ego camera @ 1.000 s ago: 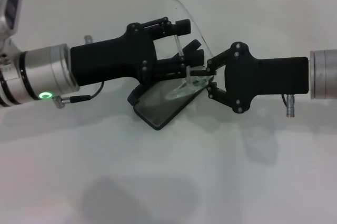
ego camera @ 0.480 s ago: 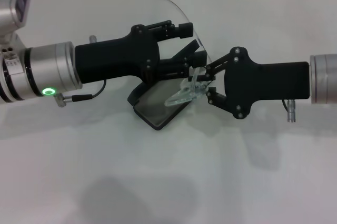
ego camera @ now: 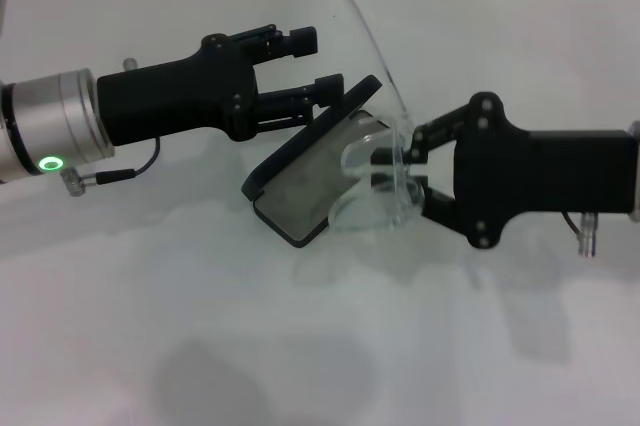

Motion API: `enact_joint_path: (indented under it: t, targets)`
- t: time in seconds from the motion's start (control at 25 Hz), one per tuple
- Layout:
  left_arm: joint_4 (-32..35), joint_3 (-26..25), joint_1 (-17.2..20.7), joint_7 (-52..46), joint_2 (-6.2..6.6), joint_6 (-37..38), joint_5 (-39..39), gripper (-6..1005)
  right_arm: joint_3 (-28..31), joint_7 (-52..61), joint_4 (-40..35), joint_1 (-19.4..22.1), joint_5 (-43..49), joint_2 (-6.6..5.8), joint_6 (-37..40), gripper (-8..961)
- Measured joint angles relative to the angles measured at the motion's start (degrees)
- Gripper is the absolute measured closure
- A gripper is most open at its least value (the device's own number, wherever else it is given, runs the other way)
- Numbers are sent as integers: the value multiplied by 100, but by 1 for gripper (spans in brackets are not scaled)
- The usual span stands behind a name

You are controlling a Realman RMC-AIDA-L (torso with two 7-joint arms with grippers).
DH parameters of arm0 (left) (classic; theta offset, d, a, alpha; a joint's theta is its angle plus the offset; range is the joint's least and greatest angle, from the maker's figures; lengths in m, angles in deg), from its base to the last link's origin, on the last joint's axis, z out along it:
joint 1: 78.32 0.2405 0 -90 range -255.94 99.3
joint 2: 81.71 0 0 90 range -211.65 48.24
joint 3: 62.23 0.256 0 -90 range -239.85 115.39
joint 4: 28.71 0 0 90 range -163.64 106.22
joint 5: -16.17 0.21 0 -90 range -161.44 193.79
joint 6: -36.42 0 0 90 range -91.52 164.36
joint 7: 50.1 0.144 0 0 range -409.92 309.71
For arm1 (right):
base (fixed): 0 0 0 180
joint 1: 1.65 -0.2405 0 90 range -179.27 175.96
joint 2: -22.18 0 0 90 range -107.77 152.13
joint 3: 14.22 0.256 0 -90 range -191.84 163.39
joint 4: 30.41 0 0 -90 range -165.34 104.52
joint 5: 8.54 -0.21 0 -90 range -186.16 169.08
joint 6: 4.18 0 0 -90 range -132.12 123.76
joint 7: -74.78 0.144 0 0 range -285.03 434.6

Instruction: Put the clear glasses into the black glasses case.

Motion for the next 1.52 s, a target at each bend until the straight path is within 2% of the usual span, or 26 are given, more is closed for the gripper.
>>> enact_joint_path:
  t: [0.16,0.28,0.56,0.68,1.0,1.52]
  targets:
    - [9,10,-38,11,-5,-239,46,242,-57,-177,61,-40,-75,1,465,840]
    - [14,26,-85,72,-33,-398,55,246,-228,-148,200,-215,-74,7,721,840]
    - [42,-3,-181,381,-97,-477,23,262,-388,622,1080,-985,-59,16,734,839]
    - [79,-4,-169,450,-110,-452,-24,268,-318,948,1328,-1161,-72,5,615,839]
    - [84,-4,-114,793,-203,-430,-196,286,-249,1668,1436,-1204,-73,22,-19,838]
    - [84,38,-155,815,-242,-430,-147,315,-230,2103,1483,-1312,-95,32,-613,833]
